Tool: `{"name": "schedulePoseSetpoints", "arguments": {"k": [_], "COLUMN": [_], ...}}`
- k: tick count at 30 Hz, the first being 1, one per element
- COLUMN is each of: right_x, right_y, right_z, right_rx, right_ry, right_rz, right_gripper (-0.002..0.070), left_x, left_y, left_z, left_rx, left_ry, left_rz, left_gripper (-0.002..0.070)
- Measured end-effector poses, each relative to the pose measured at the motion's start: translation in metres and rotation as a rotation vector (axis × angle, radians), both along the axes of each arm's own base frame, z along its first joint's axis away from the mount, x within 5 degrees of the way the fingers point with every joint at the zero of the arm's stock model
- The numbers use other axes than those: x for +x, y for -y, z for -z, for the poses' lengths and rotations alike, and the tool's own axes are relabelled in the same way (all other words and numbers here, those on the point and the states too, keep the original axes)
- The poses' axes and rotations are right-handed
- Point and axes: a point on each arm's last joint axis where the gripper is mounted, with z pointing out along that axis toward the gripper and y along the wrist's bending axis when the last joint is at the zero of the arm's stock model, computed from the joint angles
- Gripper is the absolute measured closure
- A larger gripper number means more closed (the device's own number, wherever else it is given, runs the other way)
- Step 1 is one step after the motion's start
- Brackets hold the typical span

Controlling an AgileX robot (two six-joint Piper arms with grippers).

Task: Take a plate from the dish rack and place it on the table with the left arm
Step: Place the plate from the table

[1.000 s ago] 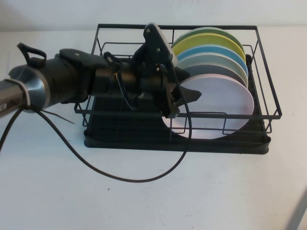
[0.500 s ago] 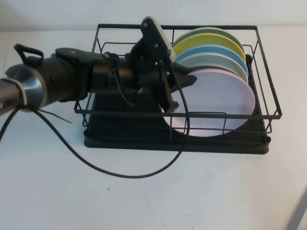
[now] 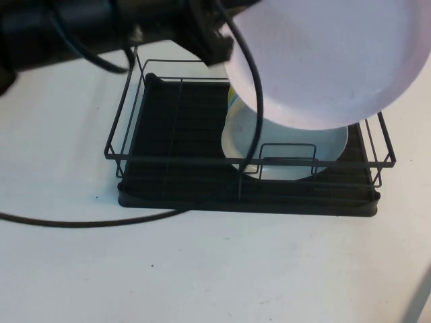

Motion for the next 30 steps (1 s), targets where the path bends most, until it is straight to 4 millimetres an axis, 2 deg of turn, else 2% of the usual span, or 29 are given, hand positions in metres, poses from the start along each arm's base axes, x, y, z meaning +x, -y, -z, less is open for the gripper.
{"name": "schedulePoseSetpoints", "arguments": {"k": [3,6,9,14,17,20,27,30], "right_x": [0.0,0.0,0.0,0.0,0.0,0.0,0.0,0.0], "right_y": [0.0,0.0,0.0,0.0,0.0,0.0,0.0,0.0], "right_z": [0.0,0.0,0.0,0.0,0.0,0.0,0.0,0.0], "right_rx": [0.0,0.0,0.0,0.0,0.0,0.0,0.0,0.0], "right_ry": [0.0,0.0,0.0,0.0,0.0,0.0,0.0,0.0], "right_rz": [0.0,0.0,0.0,0.0,0.0,0.0,0.0,0.0], "right_gripper": [0.0694,0.0694,0.0694,0.0694,0.0694,0.0694,0.0694,0.0694], "left_x": [-0.017,-0.028,-0.037,-0.057,-0.063,-0.061,-0.042,-0.035], "left_y": [-0.016,-0.028,-0.035,-0.043,-0.05,-0.055,-0.05,-0.047], "left_z": [-0.01,0.006,0.046,0.142,0.187,0.219,0.253,0.265], "left_rx": [-0.016,0.096,0.207,0.246,0.173,0.124,0.067,0.062], "left_ry": [-0.198,-0.457,-0.728,-1.055,-1.139,-1.198,-1.207,-1.19], "left_rz": [-0.015,0.0,0.012,-0.024,-0.166,-0.285,-0.332,-0.334], "left_gripper": [0.0641,0.0641,0.0641,0.0641,0.0641,0.0641,0.0633,0.0576]}}
